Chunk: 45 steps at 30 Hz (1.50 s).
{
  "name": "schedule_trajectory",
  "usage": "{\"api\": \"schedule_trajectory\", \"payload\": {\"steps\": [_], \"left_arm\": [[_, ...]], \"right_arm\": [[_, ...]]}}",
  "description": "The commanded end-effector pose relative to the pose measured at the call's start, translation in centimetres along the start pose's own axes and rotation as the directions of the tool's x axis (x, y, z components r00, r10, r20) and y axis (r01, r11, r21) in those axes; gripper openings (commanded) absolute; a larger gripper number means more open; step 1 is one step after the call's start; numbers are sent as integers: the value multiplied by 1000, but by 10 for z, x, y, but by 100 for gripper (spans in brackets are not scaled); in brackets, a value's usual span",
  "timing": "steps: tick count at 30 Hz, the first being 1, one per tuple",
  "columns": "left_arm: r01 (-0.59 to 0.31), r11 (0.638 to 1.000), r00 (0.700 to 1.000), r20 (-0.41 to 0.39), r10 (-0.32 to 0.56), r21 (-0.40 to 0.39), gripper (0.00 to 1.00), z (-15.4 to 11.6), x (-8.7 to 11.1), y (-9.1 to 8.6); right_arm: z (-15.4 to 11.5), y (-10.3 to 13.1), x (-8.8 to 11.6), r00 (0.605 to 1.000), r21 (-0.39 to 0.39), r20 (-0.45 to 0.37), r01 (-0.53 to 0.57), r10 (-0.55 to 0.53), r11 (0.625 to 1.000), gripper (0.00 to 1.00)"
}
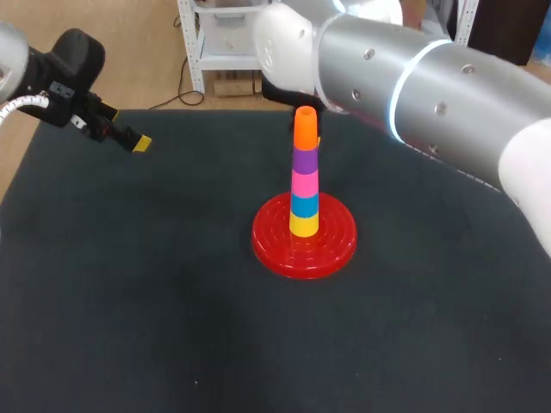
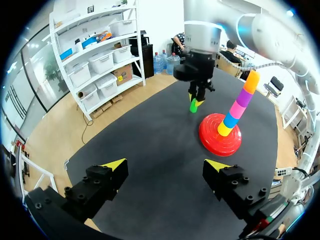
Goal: Pick up and stack the cylinders on the red base in this order: pink,purple,orange,green
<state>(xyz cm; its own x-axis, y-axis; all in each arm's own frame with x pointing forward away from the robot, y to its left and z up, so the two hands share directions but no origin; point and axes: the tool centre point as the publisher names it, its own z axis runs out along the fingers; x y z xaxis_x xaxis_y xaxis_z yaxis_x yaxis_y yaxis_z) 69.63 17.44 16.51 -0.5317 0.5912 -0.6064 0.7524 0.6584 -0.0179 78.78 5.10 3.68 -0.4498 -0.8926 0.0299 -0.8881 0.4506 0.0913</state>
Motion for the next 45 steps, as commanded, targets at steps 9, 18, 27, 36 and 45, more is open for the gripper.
{"api": "schedule_trajectory", "payload": {"steps": [9, 18, 27, 36, 45], "left_arm": [[0, 1000, 1000, -2, 0, -1, 100, 0, 0, 0], [0, 1000, 1000, -2, 0, -1, 100, 0, 0, 0], [0, 1000, 1000, -2, 0, -1, 100, 0, 0, 0], [0, 1000, 1000, -2, 0, -1, 100, 0, 0, 0], [0, 1000, 1000, -2, 0, -1, 100, 0, 0, 0]], "right_arm": [[-127, 30, 10, 980, 13, -161, 122, -119, 992, 0], [-202, 74, 17, 962, 114, -124, 258, -244, 959, 0], [-235, 111, 33, 946, 162, -44, 325, -322, 932, 0], [-252, 141, 43, 920, 196, 2, 384, -392, 902, 0], [-237, 154, 51, 908, 172, 22, 409, -419, 896, 0]]}}
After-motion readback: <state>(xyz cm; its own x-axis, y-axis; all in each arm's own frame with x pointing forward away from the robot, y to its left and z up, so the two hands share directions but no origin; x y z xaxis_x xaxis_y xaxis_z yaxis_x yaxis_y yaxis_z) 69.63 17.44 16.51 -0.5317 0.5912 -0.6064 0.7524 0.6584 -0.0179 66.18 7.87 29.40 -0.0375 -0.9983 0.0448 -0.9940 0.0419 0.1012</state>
